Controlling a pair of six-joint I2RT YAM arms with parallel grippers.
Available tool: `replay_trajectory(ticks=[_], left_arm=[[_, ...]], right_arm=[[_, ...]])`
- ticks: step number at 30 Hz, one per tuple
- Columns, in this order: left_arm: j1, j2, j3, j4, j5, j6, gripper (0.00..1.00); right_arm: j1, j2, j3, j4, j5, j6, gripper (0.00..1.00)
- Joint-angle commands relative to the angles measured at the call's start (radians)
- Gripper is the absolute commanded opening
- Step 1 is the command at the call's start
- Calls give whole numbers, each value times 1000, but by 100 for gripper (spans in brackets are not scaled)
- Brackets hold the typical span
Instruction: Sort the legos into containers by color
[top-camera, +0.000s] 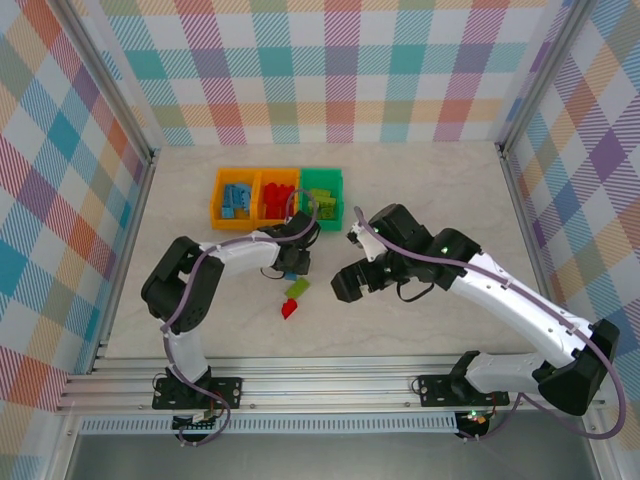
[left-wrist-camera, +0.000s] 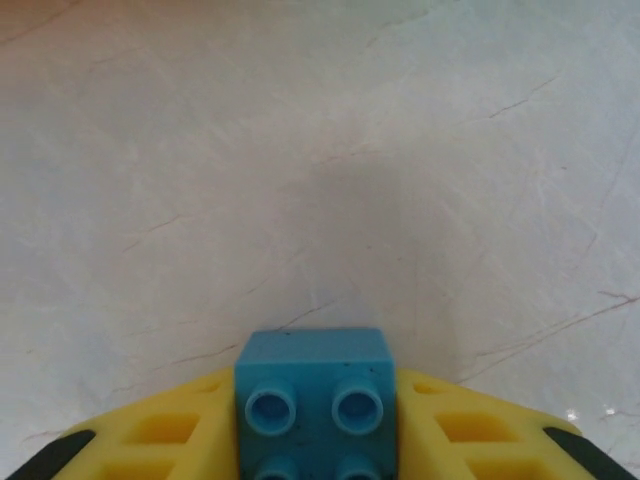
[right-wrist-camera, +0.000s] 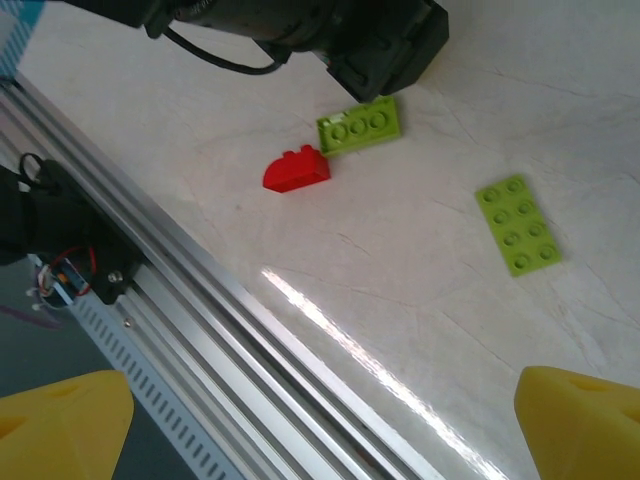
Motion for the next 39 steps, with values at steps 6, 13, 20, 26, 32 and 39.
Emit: replay_trajectory(ticks=[6, 13, 20, 26, 32, 39], left_arm=[[199, -296, 7, 41, -104, -28, 31], [423, -146, 198, 83, -31, 17, 31], [515, 78, 426, 69, 53, -3, 60], [513, -21, 403, 51, 137, -20, 67], [342, -452, 128, 43, 268, -33, 69], [138, -874, -38, -201, 427, 374, 92]], right_arm=[[5, -32, -35, 115, 5, 85, 100], [4, -43, -66, 129, 18, 120, 100], [5, -62, -79, 113, 32, 132, 100], [4, -69, -145, 90, 222, 179, 100], [12, 87, -223, 124, 308, 127, 100], [21, 344, -204, 237, 348, 33, 100]])
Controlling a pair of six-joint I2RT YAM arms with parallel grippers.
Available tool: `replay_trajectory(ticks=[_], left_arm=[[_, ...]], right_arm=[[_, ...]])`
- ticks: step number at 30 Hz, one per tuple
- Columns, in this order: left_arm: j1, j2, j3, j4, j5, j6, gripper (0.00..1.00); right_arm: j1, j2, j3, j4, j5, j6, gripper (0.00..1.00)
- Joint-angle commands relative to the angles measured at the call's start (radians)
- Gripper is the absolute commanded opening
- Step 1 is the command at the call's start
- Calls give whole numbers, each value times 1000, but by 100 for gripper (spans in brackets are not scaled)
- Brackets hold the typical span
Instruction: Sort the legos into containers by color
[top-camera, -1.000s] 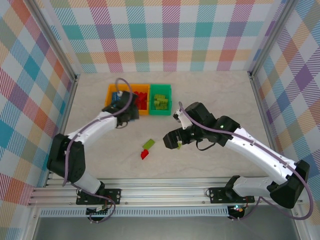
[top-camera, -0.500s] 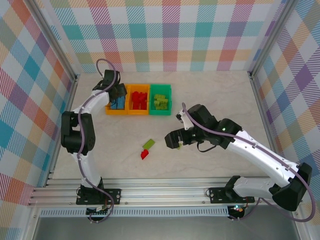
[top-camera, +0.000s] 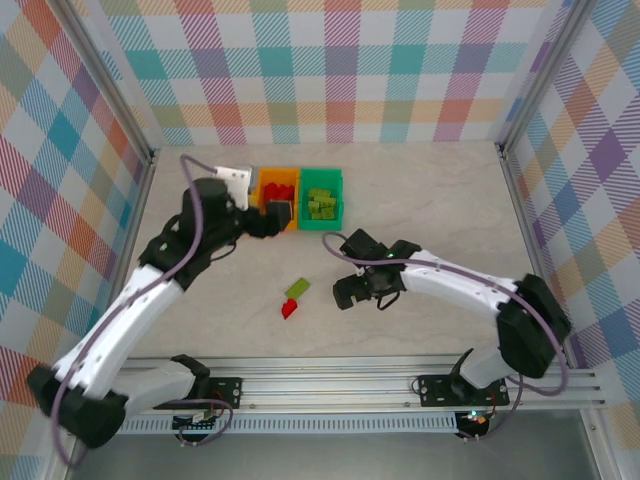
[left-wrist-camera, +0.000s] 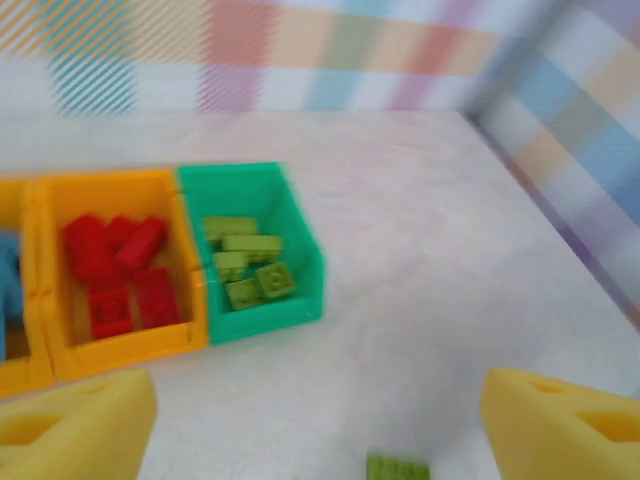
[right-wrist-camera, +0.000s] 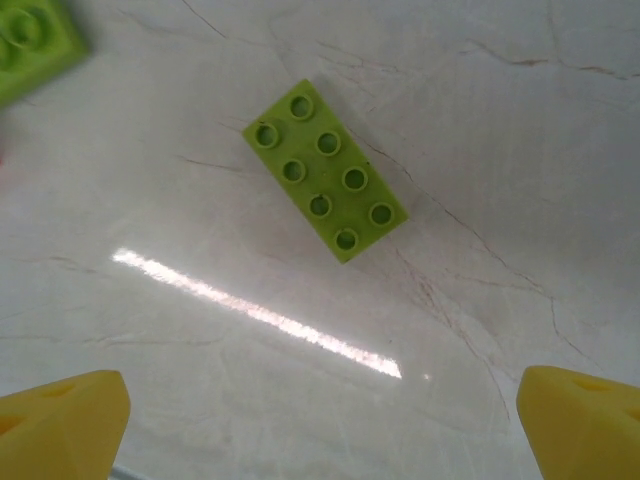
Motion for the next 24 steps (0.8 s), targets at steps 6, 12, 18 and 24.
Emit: replay_trajectory(ticks=[6, 12, 18, 24], left_arm=[[-8, -373, -274, -350, 238, 518, 100], [-8, -415, -352, -372, 304, 606, 100], [-8, -388, -378, -188, 480, 629, 100], [-7, -316, -365, -159, 471, 651, 100]], right_arm=[[1, 235, 93, 137, 28, -90, 92], [-18, 300, 89, 166, 8, -70, 74], [-19, 296, 34, 181, -62, -54, 57], [-19, 273, 40, 144, -57, -17, 39]])
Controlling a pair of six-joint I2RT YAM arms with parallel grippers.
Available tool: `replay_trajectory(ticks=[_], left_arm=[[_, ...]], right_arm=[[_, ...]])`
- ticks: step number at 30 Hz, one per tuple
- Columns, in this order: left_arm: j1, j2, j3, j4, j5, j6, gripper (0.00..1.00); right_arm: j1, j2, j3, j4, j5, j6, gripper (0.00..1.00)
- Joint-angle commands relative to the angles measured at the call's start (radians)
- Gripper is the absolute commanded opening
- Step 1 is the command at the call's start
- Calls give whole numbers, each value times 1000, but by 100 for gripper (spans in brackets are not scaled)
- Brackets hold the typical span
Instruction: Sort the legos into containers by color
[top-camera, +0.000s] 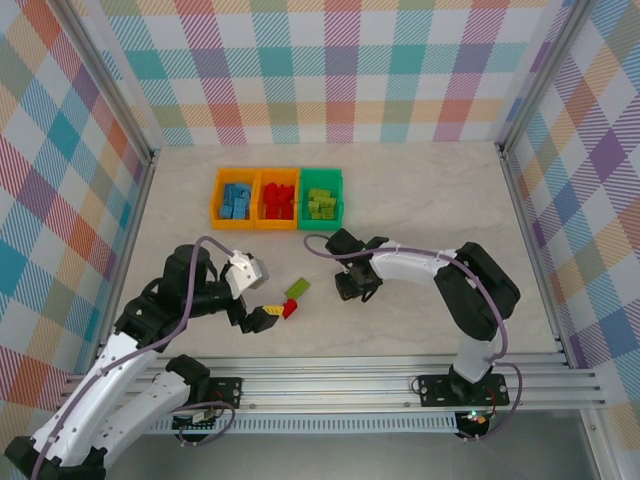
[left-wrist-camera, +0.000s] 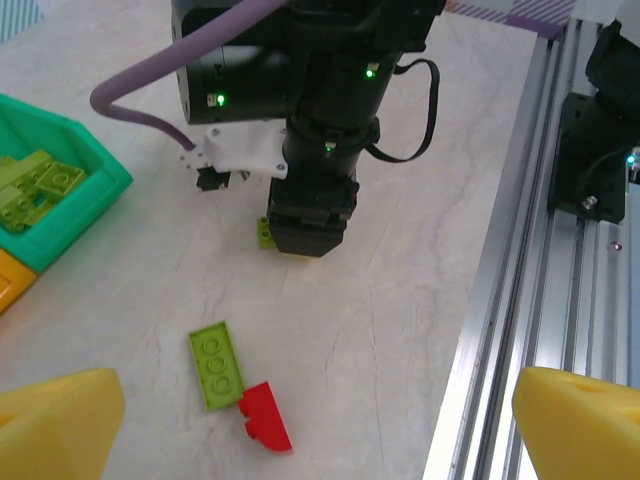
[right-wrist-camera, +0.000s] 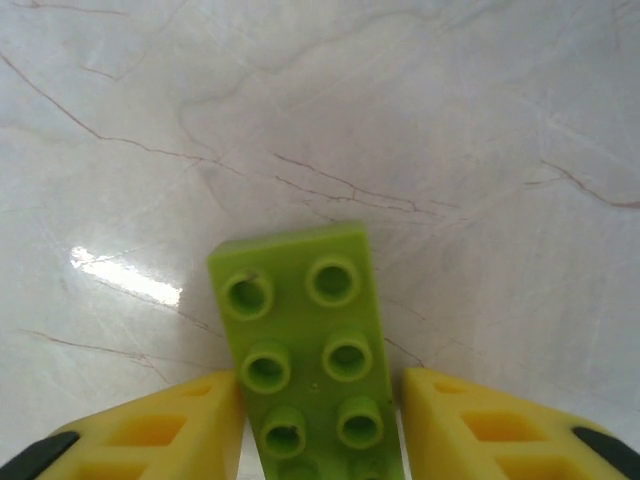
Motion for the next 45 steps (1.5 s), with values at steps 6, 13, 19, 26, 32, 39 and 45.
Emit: replay_trajectory(ticks=[6, 13, 19, 26, 32, 39, 45], left_arm=[[-2, -11, -41, 32, 44, 82, 100], [-1, -37, -74, 61, -26, 83, 100], [-1, -21, -86, 58, -48, 73, 100], [0, 2, -103, 73, -68, 63, 100], [0, 32, -110, 120, -115, -3, 100], [-2, 153, -16, 89, -322, -250, 100], [-166, 425, 217, -95, -547, -524, 100]], right_arm=[[17, -169, 39, -20, -71, 28, 35], [-3, -194, 237, 77, -57, 12, 36], [-106, -9, 417, 211, -37, -16, 35], [-170, 249, 673, 178, 21, -39, 36], [-188, 262, 702, 168, 7, -61, 66], [-190, 16, 497, 156, -94, -89, 66], [-189, -330, 221, 8, -364, -119, 74]])
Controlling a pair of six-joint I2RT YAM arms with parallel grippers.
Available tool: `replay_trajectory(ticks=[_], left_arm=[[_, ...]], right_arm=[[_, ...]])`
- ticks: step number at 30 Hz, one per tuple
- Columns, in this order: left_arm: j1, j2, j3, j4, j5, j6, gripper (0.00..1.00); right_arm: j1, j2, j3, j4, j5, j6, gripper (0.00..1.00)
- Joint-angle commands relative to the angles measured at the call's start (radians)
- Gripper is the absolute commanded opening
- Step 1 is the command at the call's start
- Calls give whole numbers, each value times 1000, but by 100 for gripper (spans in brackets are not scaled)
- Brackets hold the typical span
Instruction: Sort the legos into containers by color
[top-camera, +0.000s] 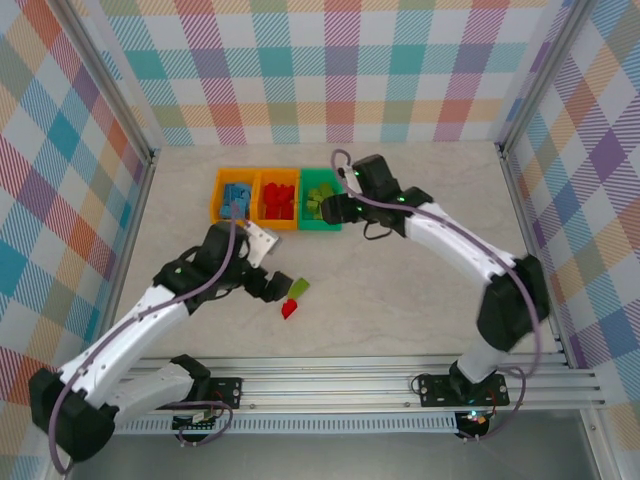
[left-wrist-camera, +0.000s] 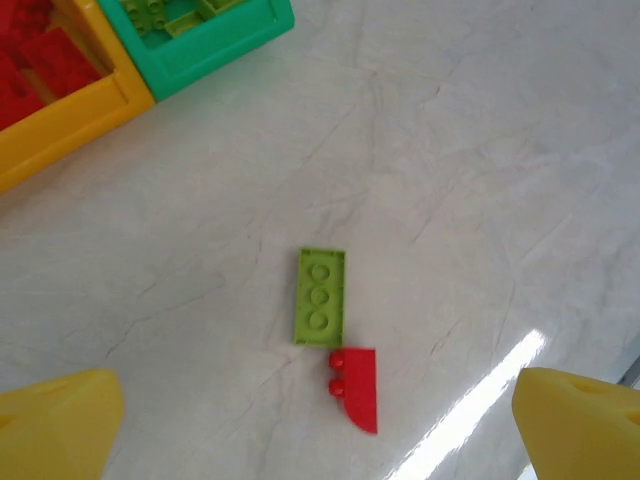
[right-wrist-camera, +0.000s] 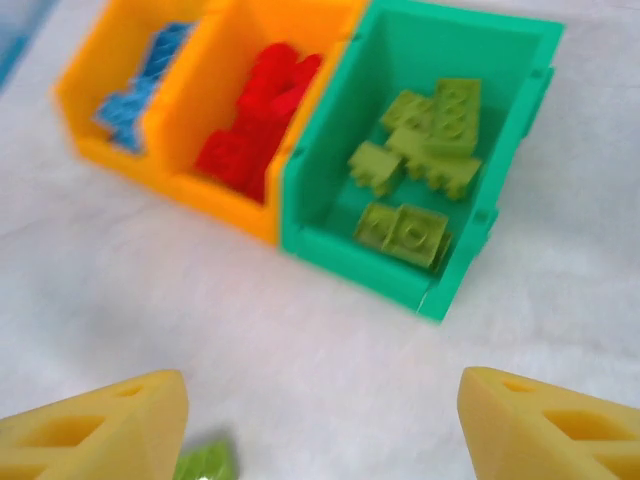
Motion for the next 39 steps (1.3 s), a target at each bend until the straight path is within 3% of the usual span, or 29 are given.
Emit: replay_trajectory(ticks=[1, 6, 12, 16, 22, 27, 33, 36, 39], left_arm=[[-104, 128, 98, -90, -153, -207, 100], [-138, 372, 166, -45, -148, -314, 95], [-174, 500, 165, -79, -216, -390, 85], [-197, 470, 74, -97, -250, -475, 78], [-200, 484, -16, 2, -191, -472, 61], [-200, 541, -14, 49, -151, -452, 51], [-200, 586, -3, 75, -113, -449, 29], [-199, 560, 19, 46, -126, -445, 19], [-196, 470, 49, 20, -168, -425, 19]], right_arm=[[6, -189, -138, -123, -191, -15, 77], [7, -448, -344, -248, -313, 43, 82], [7, -602, -422, -322, -286, 83, 84], [6, -585, -416, -334, -241, 74, 86], [6, -510, -382, -311, -272, 63, 91], [6, -512, -379, -324, -286, 63, 95], [6, -537, -406, -318, -295, 87, 96], [6, -527, -401, -311, -321, 97, 96], [7, -521, -388, -292, -369, 105, 96]])
